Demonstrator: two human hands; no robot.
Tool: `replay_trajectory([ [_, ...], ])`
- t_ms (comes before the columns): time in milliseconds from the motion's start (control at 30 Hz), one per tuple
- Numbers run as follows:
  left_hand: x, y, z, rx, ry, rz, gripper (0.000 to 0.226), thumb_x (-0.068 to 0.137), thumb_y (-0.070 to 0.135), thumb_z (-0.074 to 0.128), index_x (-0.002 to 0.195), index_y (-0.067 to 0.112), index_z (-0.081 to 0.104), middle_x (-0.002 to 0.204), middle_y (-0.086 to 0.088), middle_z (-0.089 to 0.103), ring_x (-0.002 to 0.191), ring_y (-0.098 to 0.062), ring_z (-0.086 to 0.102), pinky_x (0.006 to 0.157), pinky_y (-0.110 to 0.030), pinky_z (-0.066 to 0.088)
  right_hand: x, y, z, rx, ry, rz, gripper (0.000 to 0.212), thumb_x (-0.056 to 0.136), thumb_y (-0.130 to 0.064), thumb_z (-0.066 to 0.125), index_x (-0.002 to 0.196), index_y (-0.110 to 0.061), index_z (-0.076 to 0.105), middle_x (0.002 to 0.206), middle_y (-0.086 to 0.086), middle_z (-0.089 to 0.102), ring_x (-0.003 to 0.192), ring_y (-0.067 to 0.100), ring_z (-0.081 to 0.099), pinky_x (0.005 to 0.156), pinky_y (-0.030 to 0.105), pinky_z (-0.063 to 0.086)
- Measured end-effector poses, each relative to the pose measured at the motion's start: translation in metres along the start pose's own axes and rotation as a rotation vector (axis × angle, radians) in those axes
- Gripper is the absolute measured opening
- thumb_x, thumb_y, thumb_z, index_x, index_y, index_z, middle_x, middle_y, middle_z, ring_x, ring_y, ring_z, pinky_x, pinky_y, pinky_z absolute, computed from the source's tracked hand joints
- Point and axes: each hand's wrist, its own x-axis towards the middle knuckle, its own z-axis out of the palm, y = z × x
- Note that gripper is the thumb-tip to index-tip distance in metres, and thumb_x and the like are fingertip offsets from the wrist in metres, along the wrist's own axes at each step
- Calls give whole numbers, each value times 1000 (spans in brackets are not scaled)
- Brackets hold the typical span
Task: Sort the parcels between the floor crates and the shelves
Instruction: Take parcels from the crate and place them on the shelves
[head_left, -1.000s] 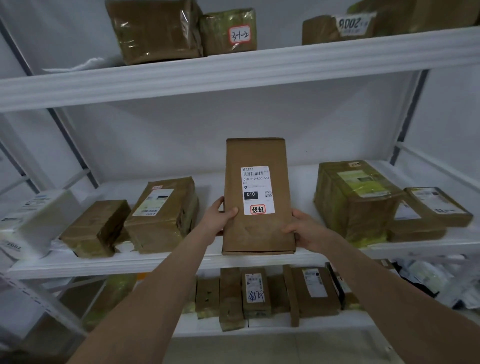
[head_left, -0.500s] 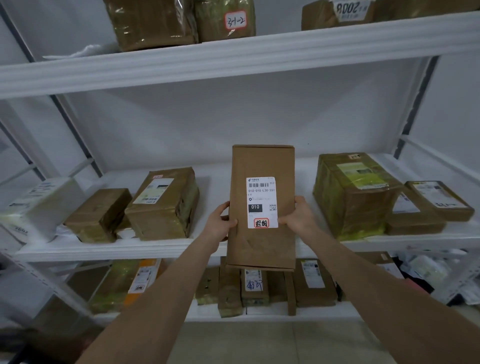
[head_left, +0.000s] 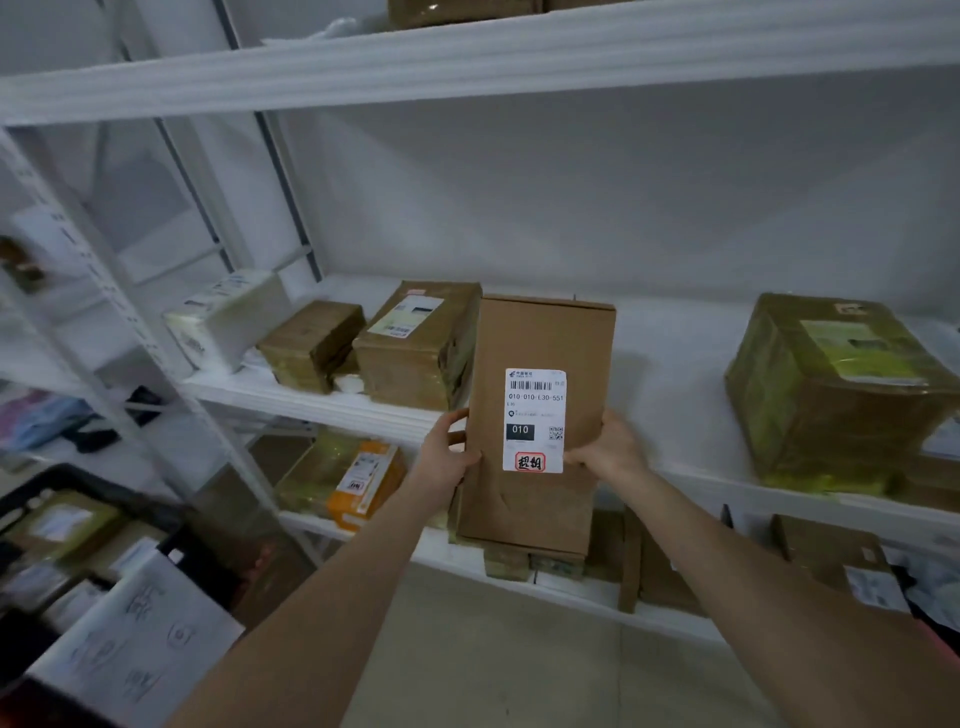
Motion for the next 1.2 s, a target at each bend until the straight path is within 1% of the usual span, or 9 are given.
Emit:
replay_trajectory([
  [167, -24, -34, -43, -13, 110, -54, 57, 87, -2, 55, 136, 23, 41, 123, -7, 58, 102, -24, 61, 64, -33, 55, -16, -9, 44, -97, -129, -77, 64, 64, -19, 86, 119, -20, 51, 119, 0, 64, 109, 21, 60, 93, 42, 51],
  [300, -42, -63, -83, -22, 215, -96, 57, 87, -5, 55, 135, 23, 42, 113, -7, 60, 88, -24, 62, 66, -39, 54, -29, -20, 90, -192, -218, -155, 58, 68, -23, 84, 115, -18, 52, 118, 1, 64, 107, 20, 60, 91, 42, 51],
  [367, -50, -79, -104, -31, 286, -117, 54, 87, -5, 56, 135, 17, 43, 116, -13, 60, 89, -25, 62, 66, -35, 53, -37, -27, 116, -239, -255, -176, 58, 68, -25, 84, 116, -18, 52, 117, 1, 64, 105, 21, 60, 89, 41, 51],
  [500, -66, -118, -148, -35, 394, -198, 57, 87, 0, 61, 138, 18, 42, 120, -14, 62, 101, -26, 62, 82, -40, 54, -52, -38, 176, -307, -336, -156, 60, 71, -28, 82, 121, -19, 50, 121, 1, 63, 108, 23, 61, 89, 42, 52],
  [633, -85, -159, -201, -81, 473, -299, 57, 88, 4, 61, 139, 20, 41, 126, -7, 58, 109, -25, 58, 89, -48, 53, -69, -55, 246, -362, -411, -164, 56, 68, -28, 83, 115, -24, 53, 117, -1, 65, 105, 22, 62, 86, 40, 52],
  [733, -100, -187, -253, -136, 506, -393, 54, 90, 6, 59, 137, 22, 40, 121, -7, 57, 106, -27, 59, 84, -49, 55, -87, -74, 305, -389, -478, -181, 62, 67, -27, 84, 121, -22, 52, 118, 0, 64, 105, 22, 61, 88, 41, 51],
  [900, -139, -223, -360, -145, 581, -497, 54, 91, 8, 59, 139, 21, 39, 90, 5, 57, 80, -14, 59, 53, -27, 51, -125, -112, 420, -356, -645, -228, 73, 70, -18, 83, 133, -14, 47, 124, 6, 60, 110, 24, 58, 79, 24, 45],
  [1067, -164, -246, -456, -128, 680, -549, 53, 90, 13, 62, 139, 20, 42, 104, -1, 60, 94, -23, 62, 68, -39, 57, -152, -144, 520, -353, -739, -251, 58, 75, -25, 79, 125, -17, 52, 117, 1, 64, 101, 21, 61, 83, 34, 50],
  [1200, -159, -253, -507, -106, 757, -560, 49, 91, 18, 61, 137, 19, 43, 110, 0, 58, 91, -21, 63, 62, -37, 58, -144, -169, 584, -365, -782, -207, 36, 78, -23, 73, 112, -20, 62, 111, 2, 69, 88, 18, 63, 81, 34, 54],
])
